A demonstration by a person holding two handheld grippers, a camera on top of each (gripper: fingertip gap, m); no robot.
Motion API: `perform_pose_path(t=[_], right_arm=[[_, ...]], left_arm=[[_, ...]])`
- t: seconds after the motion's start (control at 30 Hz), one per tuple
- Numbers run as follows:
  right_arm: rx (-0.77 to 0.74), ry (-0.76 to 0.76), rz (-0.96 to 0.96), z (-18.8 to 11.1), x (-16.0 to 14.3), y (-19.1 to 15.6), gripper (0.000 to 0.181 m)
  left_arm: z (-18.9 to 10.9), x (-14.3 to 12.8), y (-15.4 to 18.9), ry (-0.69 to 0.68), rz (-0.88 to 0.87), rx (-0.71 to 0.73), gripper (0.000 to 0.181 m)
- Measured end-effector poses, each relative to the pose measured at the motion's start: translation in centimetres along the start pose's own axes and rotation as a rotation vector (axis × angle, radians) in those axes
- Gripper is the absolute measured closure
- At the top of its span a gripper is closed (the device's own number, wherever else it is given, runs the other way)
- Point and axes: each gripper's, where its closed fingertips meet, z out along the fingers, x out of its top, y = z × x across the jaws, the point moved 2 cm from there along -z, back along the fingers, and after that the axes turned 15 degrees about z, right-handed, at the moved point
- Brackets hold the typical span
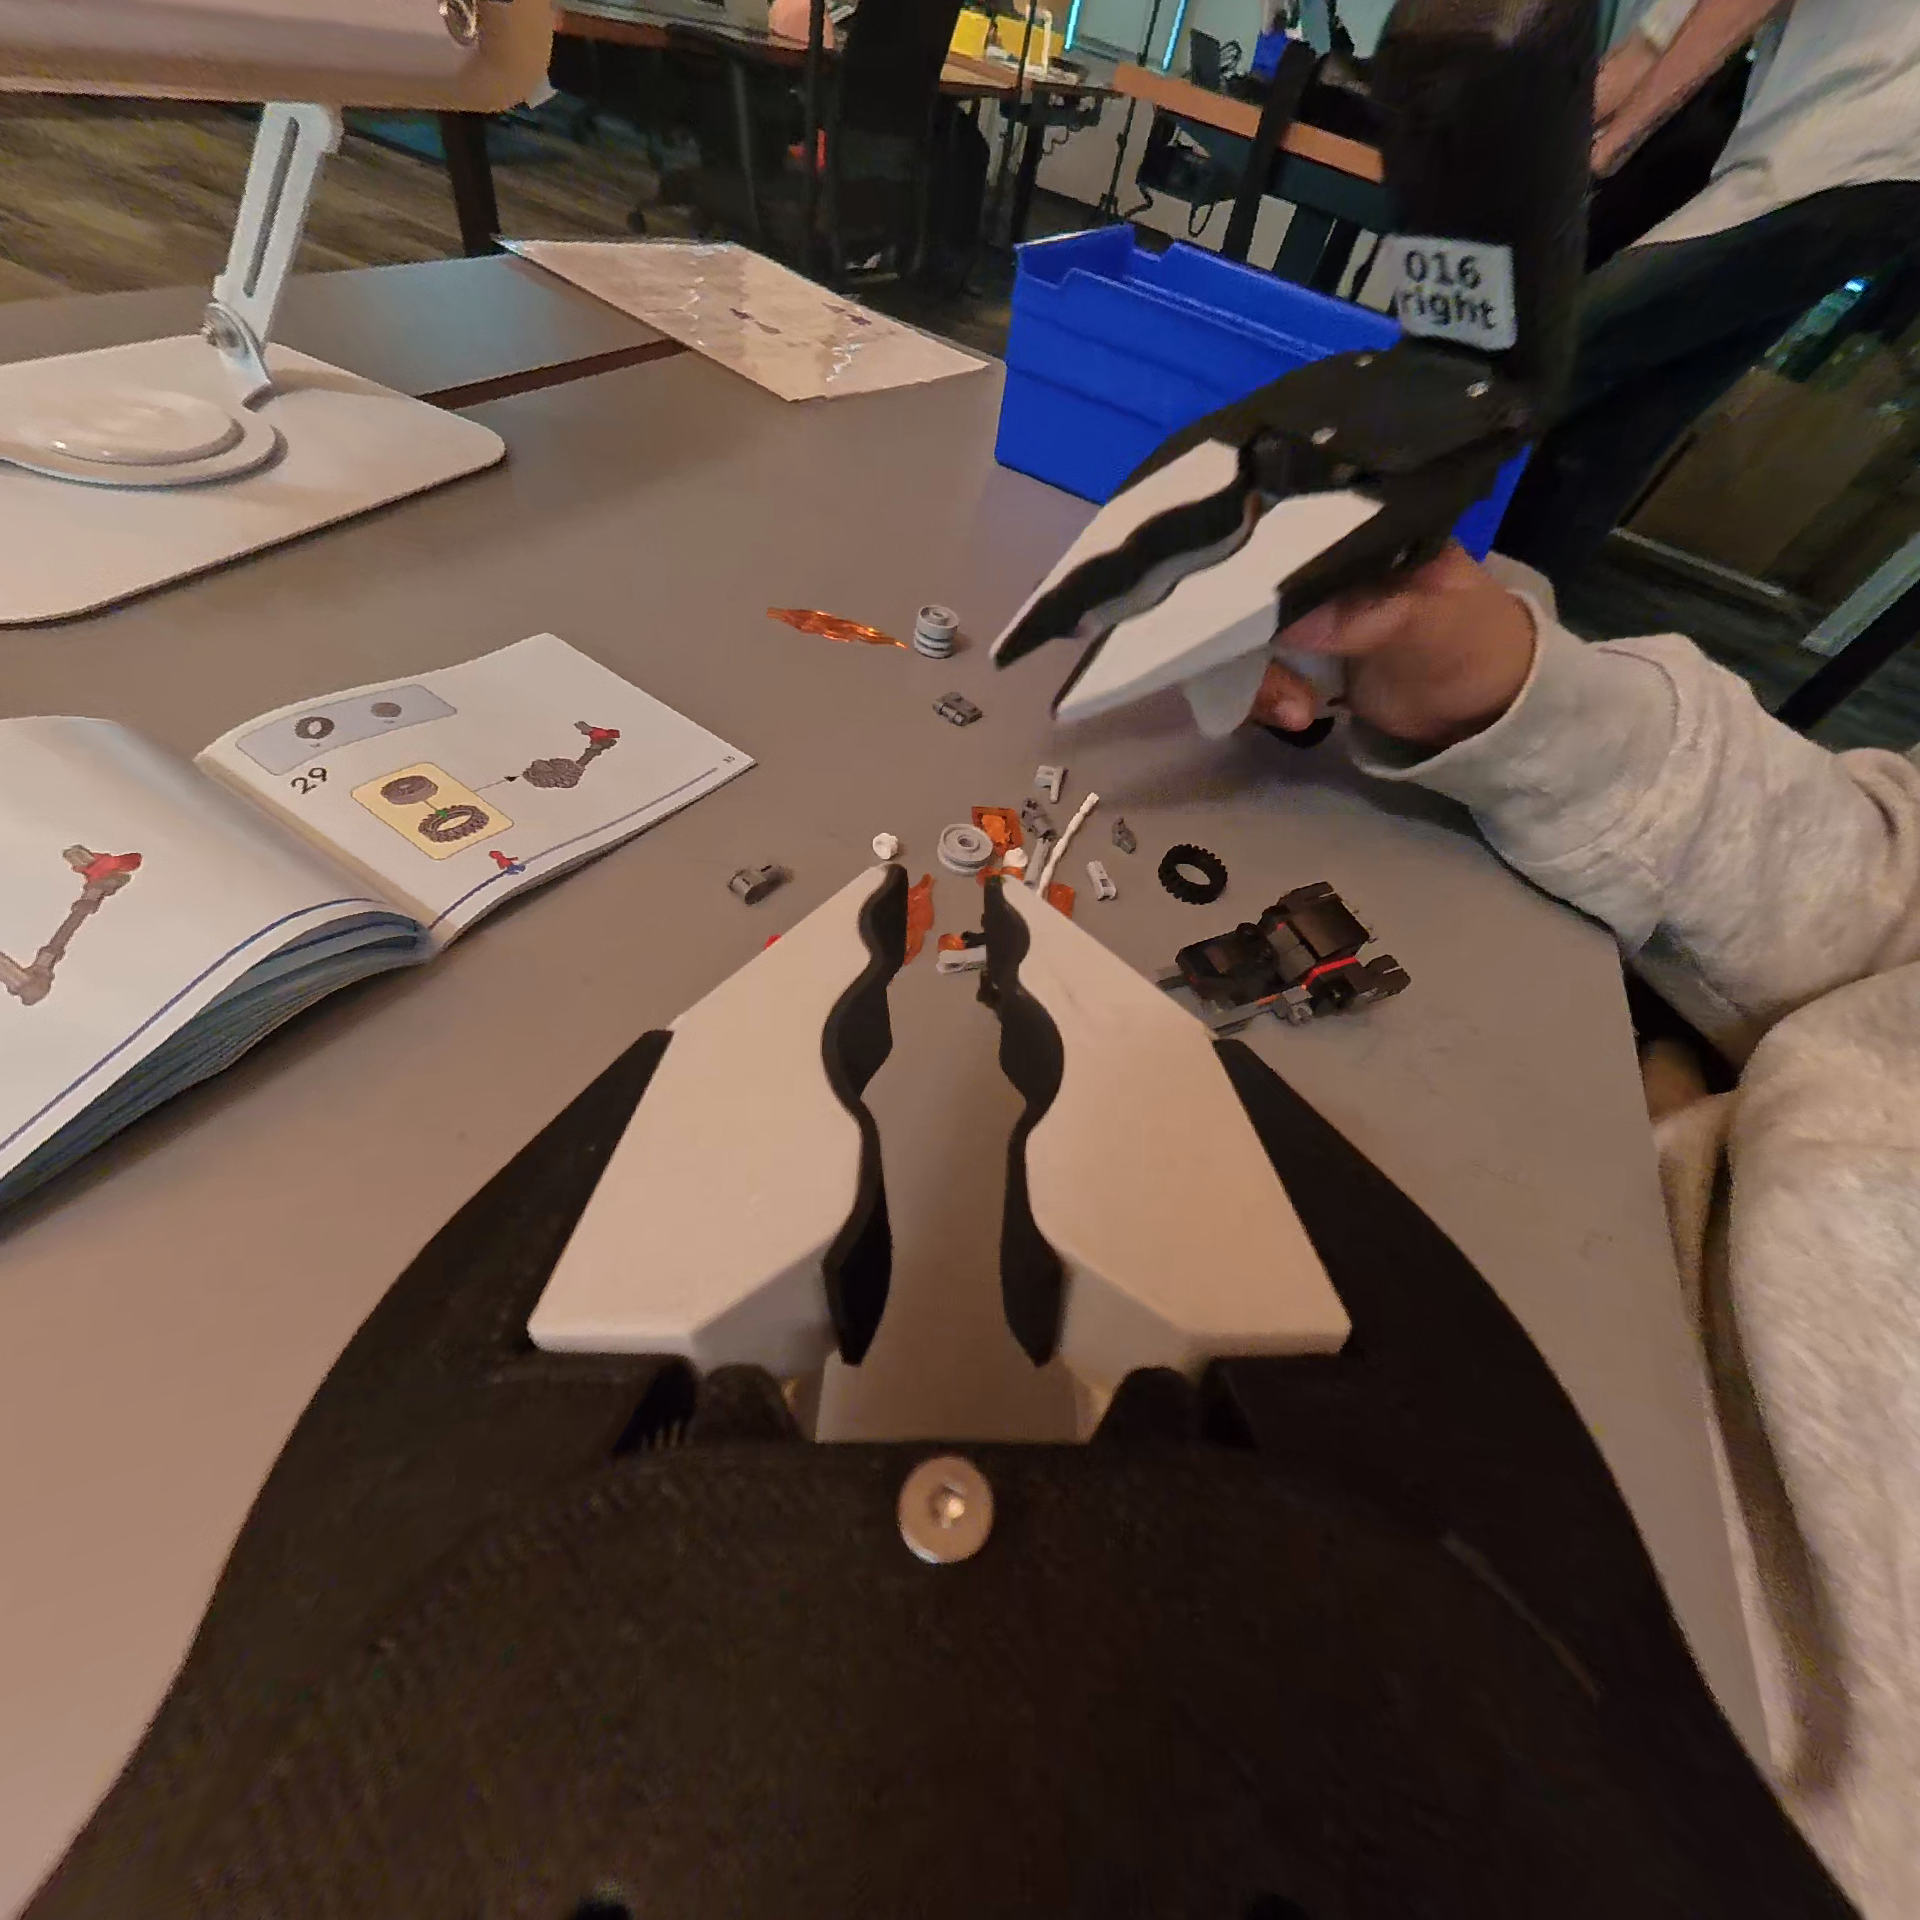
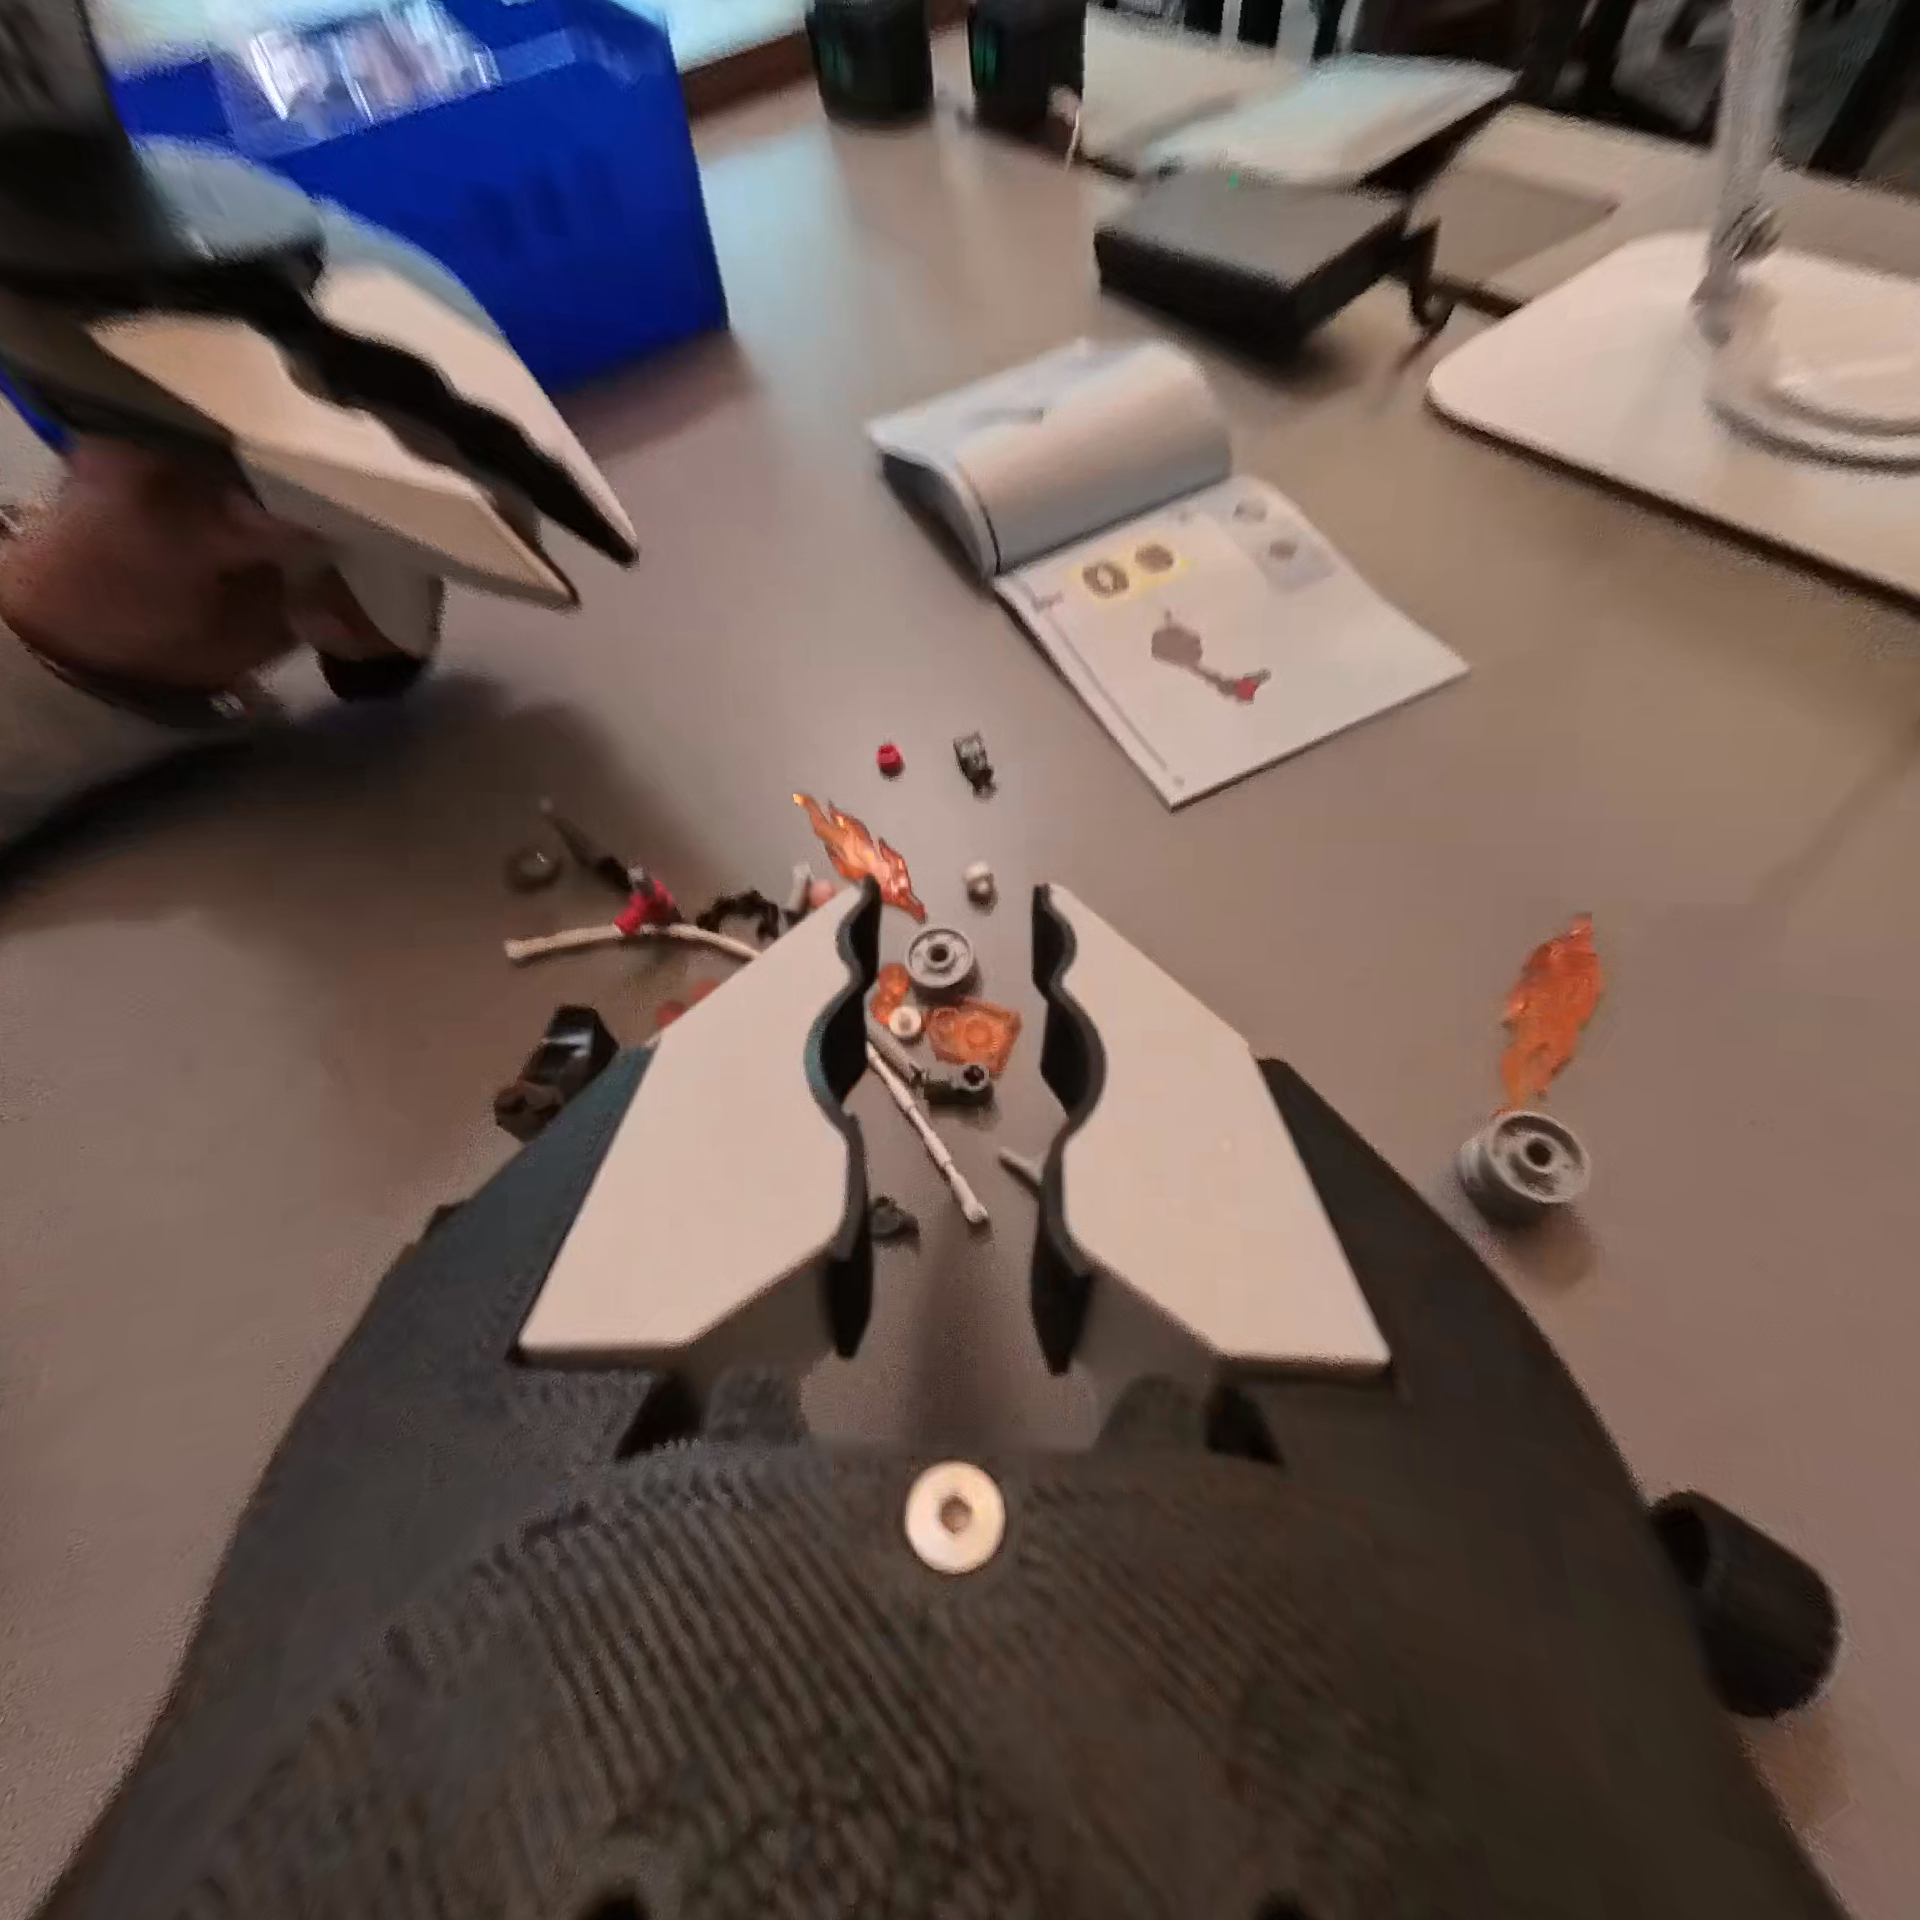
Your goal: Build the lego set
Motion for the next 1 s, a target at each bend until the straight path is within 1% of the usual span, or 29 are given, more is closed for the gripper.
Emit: perform_pose_path(t=[0.1, 0.17, 0.27, 0.4, 0.43, 0.47, 0.5, 0.6, 0.73, 0.87, 1.0], right_arm=[[-0.059, -0.106, -0.06, 1.5, -1.4, 0.2, 0.156], [-0.06, -0.137, -0.073, 2.1, -1.8, 0.1, 0.156], [-0.035, -0.17, -0.047, 2.8, -2.2, -0.1, 0.155], [-0.076, -0.255, -0.027, 3.5, -3.5, 0.5, 0.154], [-0.082, -0.259, -0.02, 3.6, -3.6, 0.6, 0.157], [-0.079, -0.252, -0.015, 3.5, -3.5, 0.6, 0.163], [-0.071, -0.239, -0.01, 3.4, -3.3, 0.5, 0.166], [-0.008, -0.153, 0.025, 2.6, -1.9, -0.2, 0.167], [0.08, -0.019, 0.09, 0.7, -0.3, -1.2, 0.167], [0.052, 0.038, 0.087, -1.2, -0.6, -1.6, 0.167], [0.001, 0.028, 0.07, -2.8, -1.7, -1.8, 0.167]], left_arm=[[0.1, 0.0, 0.2, 0.003, -0.008, -0.013, 0.167], [0.2, 0.0, 0.4, 0.001, -0.01, -0.023, 0.167], [0.3, 0.1, 0.6, 0.003, -0.009, -0.035, 0.166], [0.4, 0.1, 0.8, 0.0, -0.01, -0.045, 0.165], [0.5, 0.1, 0.8, 0.0, -0.012, -0.047, 0.165], [0.5, 0.1, 0.8, 0.001, -0.014, -0.049, 0.165], [0.5, 0.1, 0.8, 0.002, -0.015, -0.051, 0.165], [0.5, 0.1, 0.8, 0.0, -0.014, -0.052, 0.165], [0.5, -0.1, 0.7, -0.01, -0.01, -0.043, 0.164], [0.4, -0.2, 0.5, -0.014, -0.011, -0.035, 0.164], [0.5, -0.5, 0.5, -0.024, -0.019, -0.035, 0.163]])
